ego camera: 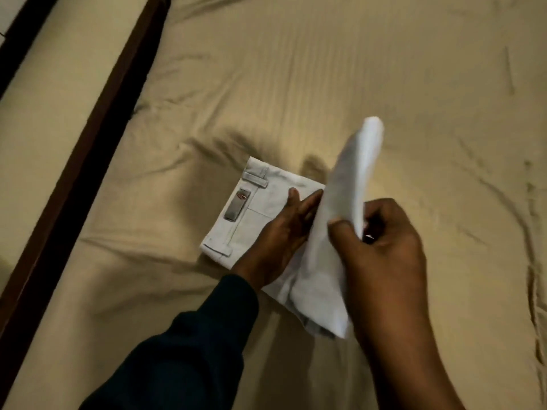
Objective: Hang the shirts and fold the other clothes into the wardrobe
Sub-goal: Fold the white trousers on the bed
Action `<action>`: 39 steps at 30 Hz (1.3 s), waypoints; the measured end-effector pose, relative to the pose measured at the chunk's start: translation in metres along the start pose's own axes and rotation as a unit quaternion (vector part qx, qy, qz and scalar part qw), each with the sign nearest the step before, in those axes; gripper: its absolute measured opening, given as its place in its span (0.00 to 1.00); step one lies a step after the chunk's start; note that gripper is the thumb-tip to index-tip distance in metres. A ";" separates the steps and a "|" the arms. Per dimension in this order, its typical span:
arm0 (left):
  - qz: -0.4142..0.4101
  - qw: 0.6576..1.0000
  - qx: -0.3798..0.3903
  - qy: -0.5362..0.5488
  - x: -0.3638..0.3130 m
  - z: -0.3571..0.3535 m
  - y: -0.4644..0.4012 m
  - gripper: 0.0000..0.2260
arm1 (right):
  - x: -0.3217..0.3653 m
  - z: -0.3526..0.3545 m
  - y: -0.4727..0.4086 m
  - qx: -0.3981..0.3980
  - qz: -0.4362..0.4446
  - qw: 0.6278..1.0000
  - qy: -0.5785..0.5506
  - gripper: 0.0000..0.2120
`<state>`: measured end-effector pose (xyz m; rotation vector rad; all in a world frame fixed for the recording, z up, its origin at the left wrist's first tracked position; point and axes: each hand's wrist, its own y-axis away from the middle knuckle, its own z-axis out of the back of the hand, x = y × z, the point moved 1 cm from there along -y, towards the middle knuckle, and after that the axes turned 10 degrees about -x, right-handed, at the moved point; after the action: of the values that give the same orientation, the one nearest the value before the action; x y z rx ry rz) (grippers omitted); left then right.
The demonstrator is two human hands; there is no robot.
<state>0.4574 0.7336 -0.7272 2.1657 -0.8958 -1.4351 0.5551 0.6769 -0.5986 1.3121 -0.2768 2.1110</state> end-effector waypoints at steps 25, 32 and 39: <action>-0.366 0.581 -0.202 -0.698 -0.001 0.096 -0.018 0.28 | -0.125 -0.141 -0.015 0.045 0.259 0.884 0.388 0.27; -0.343 0.597 -0.195 -0.698 0.013 0.107 -0.033 0.28 | -0.137 -0.154 -0.019 0.045 0.248 0.878 0.407 0.27; -0.379 0.575 -0.127 -0.714 0.018 0.101 -0.035 0.28 | -0.187 -0.115 0.065 -0.070 0.109 0.913 0.386 0.31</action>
<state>0.3797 0.7483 -0.8016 0.6383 0.1267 -3.5094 0.4881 0.6068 -0.8057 0.2997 -0.2278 2.5545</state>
